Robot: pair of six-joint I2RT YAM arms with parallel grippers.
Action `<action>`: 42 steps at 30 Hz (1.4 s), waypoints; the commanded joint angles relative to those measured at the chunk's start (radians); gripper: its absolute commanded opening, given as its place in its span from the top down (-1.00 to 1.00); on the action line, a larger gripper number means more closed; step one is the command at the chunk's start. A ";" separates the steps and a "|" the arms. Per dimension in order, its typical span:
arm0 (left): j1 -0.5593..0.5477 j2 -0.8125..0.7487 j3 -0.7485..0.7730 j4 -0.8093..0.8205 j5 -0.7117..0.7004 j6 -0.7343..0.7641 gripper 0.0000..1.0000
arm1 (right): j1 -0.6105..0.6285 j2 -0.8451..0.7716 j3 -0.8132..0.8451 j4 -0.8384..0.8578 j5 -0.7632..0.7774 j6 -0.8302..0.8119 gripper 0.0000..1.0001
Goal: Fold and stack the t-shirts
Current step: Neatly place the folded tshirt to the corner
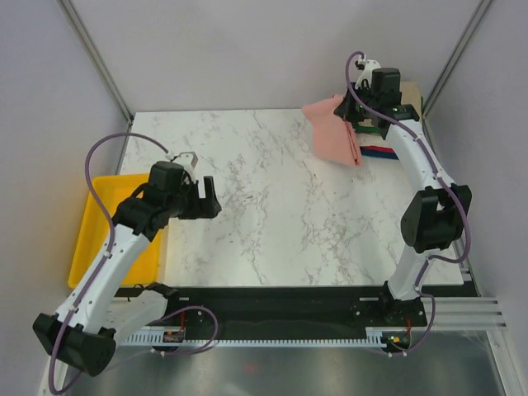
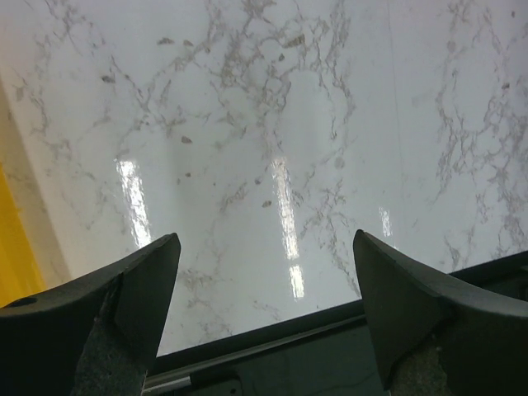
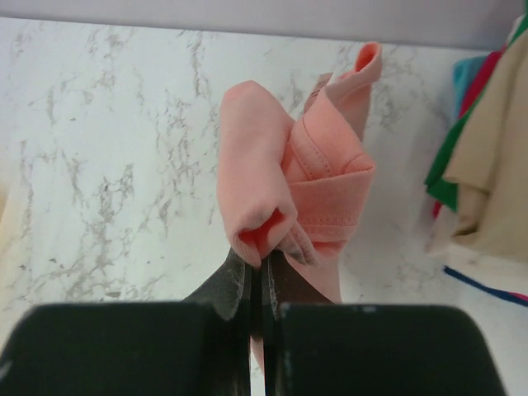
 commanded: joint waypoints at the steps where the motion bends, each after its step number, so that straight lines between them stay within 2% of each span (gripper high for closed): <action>1: 0.000 -0.098 -0.095 0.018 0.101 -0.052 -0.85 | -0.036 -0.020 0.150 -0.110 0.039 -0.118 1.00; 2: 0.002 -0.162 -0.134 0.020 0.115 -0.063 -0.84 | -0.053 -0.009 0.217 -0.143 0.039 -0.128 1.00; 8: -0.003 -0.319 -0.244 0.083 0.109 -0.126 -0.82 | -0.120 -0.006 0.409 -0.193 0.036 -0.184 1.00; 13: -0.004 -0.301 -0.239 0.086 0.087 -0.114 -0.82 | -0.180 0.029 0.556 -0.202 0.020 -0.196 1.00; 20: -0.004 -0.290 -0.233 0.086 0.084 -0.104 -0.82 | -0.264 0.118 0.679 -0.176 -0.116 -0.130 1.00; 29: -0.004 -0.287 -0.235 0.086 0.075 -0.104 -0.81 | -0.338 0.187 0.710 -0.127 -0.236 -0.046 1.00; 34: -0.001 -0.279 -0.235 0.086 0.069 -0.106 -0.80 | -0.343 0.147 0.667 -0.051 -0.377 0.005 1.00; 42: -0.003 -0.282 -0.235 0.086 0.066 -0.106 -0.79 | -0.343 0.075 0.627 -0.004 -0.428 0.046 1.00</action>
